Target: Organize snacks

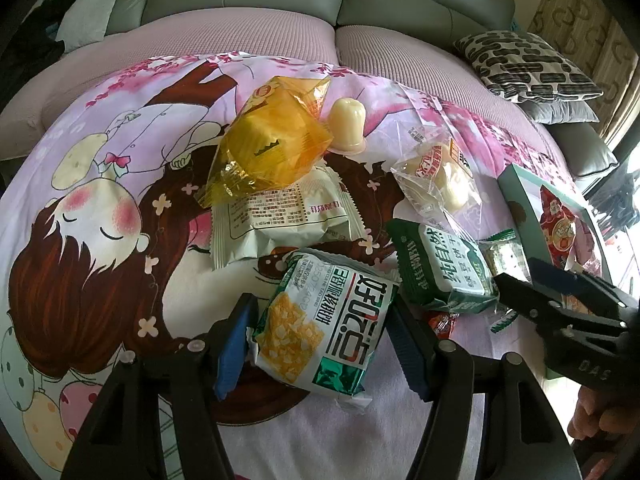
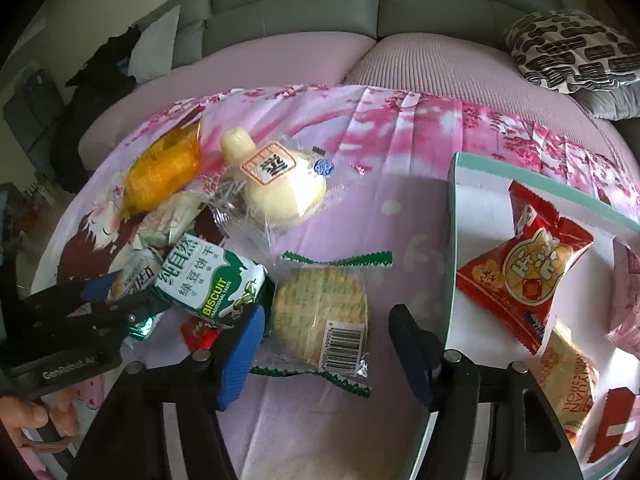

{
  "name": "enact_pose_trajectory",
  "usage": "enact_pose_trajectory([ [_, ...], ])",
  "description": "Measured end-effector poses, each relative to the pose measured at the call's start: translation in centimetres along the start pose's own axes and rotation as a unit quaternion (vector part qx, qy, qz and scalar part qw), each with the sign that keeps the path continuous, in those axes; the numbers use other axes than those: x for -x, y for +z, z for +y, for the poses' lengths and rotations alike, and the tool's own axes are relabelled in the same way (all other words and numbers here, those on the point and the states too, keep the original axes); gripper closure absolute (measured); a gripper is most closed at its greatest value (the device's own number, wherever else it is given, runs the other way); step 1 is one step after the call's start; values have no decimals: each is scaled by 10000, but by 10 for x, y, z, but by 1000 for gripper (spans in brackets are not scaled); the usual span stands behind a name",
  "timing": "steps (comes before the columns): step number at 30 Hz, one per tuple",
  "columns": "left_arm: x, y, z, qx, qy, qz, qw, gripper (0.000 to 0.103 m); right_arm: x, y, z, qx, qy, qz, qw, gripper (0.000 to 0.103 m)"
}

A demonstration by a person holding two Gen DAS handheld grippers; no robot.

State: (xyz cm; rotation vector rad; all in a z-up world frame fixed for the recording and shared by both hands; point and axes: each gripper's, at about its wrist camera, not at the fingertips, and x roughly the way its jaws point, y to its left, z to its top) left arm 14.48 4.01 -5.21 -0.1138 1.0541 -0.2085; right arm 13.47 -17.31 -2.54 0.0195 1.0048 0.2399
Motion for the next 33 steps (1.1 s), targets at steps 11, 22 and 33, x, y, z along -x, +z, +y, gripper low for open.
enact_pose_trajectory([
  [11,-1,-1,1,53,-31,-30,10000,36,-12,-2,10,280,-280,41,9992,48],
  [22,3,0,1,97,2,-32,9999,39,-3,-3,7,207,-291,45,9994,50],
  [33,25,-1,-1,177,97,-92,9998,40,25,-7,7,156,-201,-71,9997,50],
])
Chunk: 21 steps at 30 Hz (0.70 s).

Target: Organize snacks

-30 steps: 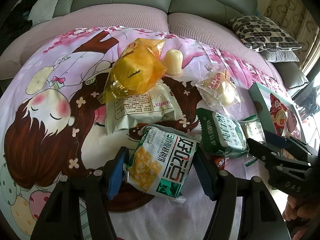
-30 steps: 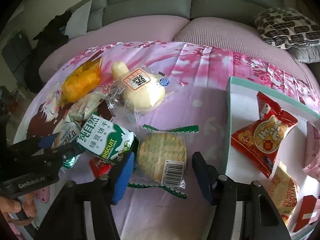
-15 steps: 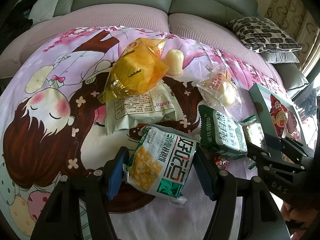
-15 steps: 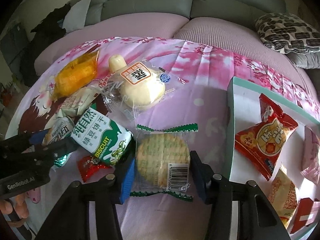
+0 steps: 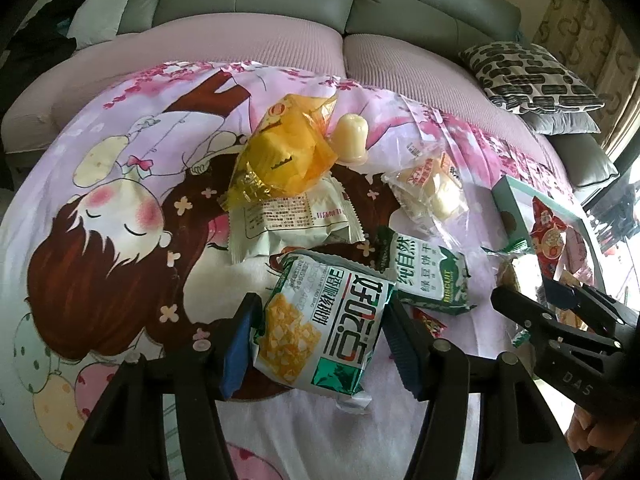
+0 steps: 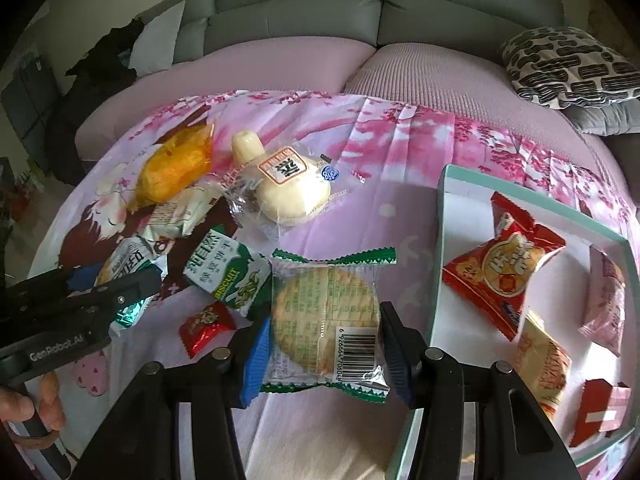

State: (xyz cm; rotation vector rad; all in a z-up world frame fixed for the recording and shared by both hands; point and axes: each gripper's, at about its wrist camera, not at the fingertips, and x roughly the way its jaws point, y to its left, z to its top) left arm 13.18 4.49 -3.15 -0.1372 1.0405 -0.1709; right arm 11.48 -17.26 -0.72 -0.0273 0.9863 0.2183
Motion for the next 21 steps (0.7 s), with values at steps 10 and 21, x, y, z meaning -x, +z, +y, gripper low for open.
enact_pose_trajectory([
  [10,24,1,-11,-51,-19,-71,10000,40,27,-4,-1,-96,129,-119,9998,50],
  [21,48,6,-43,-349,2,-233,9991,40,54,-6,-29,-471,46,-432,9979,50],
])
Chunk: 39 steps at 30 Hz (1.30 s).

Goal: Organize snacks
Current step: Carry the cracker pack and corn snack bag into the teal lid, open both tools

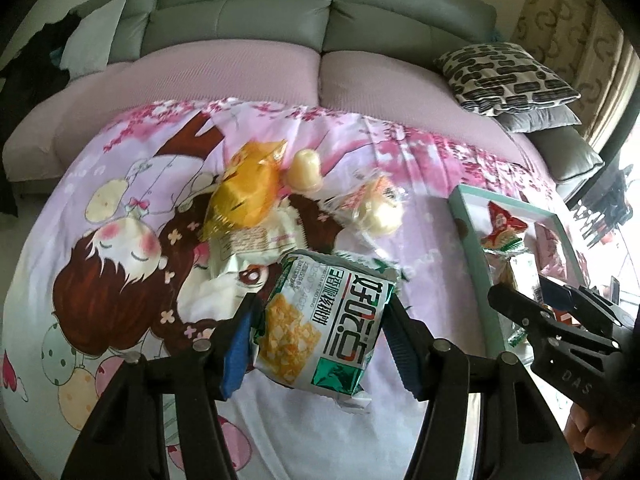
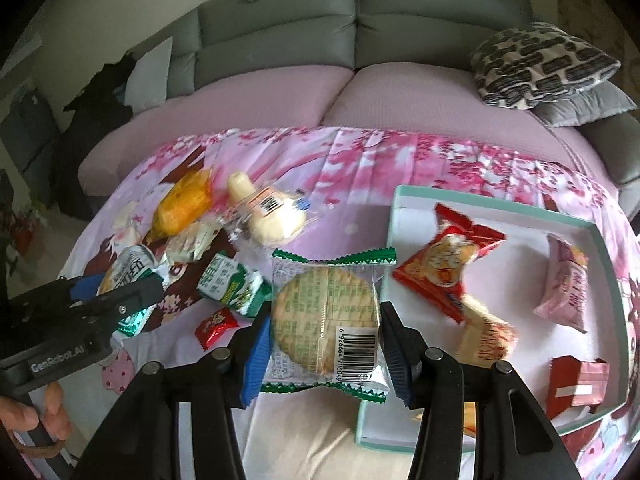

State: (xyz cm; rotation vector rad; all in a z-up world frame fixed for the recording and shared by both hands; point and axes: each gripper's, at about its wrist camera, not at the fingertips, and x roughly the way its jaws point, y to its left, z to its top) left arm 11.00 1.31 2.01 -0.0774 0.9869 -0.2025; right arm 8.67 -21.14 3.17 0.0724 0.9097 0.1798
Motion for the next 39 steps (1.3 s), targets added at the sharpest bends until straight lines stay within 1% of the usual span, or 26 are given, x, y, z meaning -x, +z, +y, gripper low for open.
enact_pose_trajectory([
  [7,5,10,-33,-366,-129,-47,9992,40,16,1,-32,-302,-108,-192,9993,50],
  [12,7,20,-59,-594,-199,-132,9980,40,25,-1,-64,-578,-246,-265,9977,50],
  [15,6,27,-81,-839,-257,-182,9960,40,31,-3,-86,-774,-362,-316,9958,50],
  [20,2,39,-122,-1276,-443,-240,9906,40,41,-9,-126,-1075,-613,-387,9916,50],
  [31,-5,58,-199,-1917,-802,-342,9776,40,55,-26,-199,-1634,-1120,-449,9792,50],
  [33,-10,59,-210,-1989,-839,-317,9759,40,56,-29,-210,-1691,-1174,-424,9777,50],
  [37,-27,57,-233,-2133,-958,-135,9722,40,52,-32,-228,-1794,-1256,-378,9750,50],
  [39,-35,57,-241,-2132,-1006,-59,9718,40,50,-34,-235,-1846,-1271,-360,9739,50],
])
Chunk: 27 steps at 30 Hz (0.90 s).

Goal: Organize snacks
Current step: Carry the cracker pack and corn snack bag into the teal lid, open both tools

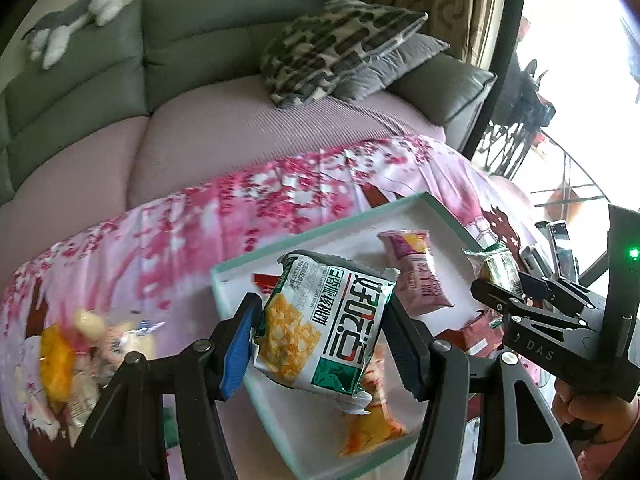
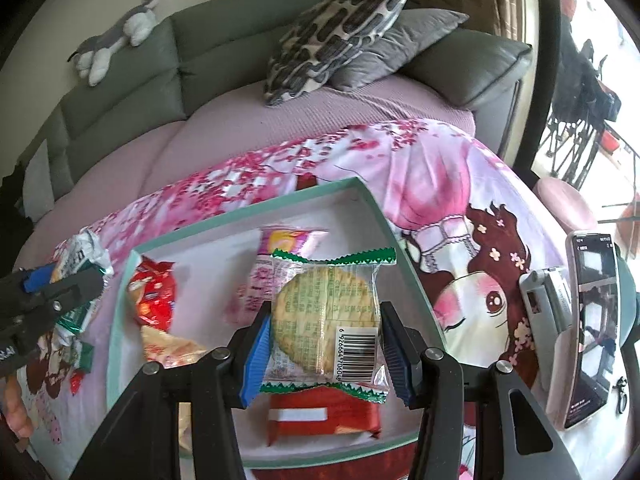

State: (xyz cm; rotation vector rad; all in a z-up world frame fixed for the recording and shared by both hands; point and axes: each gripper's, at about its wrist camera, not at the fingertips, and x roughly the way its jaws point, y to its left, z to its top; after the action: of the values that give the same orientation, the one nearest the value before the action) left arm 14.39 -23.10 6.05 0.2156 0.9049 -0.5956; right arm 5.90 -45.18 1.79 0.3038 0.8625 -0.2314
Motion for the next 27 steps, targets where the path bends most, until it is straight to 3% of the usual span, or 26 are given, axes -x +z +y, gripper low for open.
enact_pose_trajectory([
  [11,-51,-1,-12,142,6,477,9988,40,-22,7,-17,-96,-126,122,9998,49],
  [27,-55,1,-17,150,58,540,9984,35,-32,9,-12,-11,-63,234,9997,48],
])
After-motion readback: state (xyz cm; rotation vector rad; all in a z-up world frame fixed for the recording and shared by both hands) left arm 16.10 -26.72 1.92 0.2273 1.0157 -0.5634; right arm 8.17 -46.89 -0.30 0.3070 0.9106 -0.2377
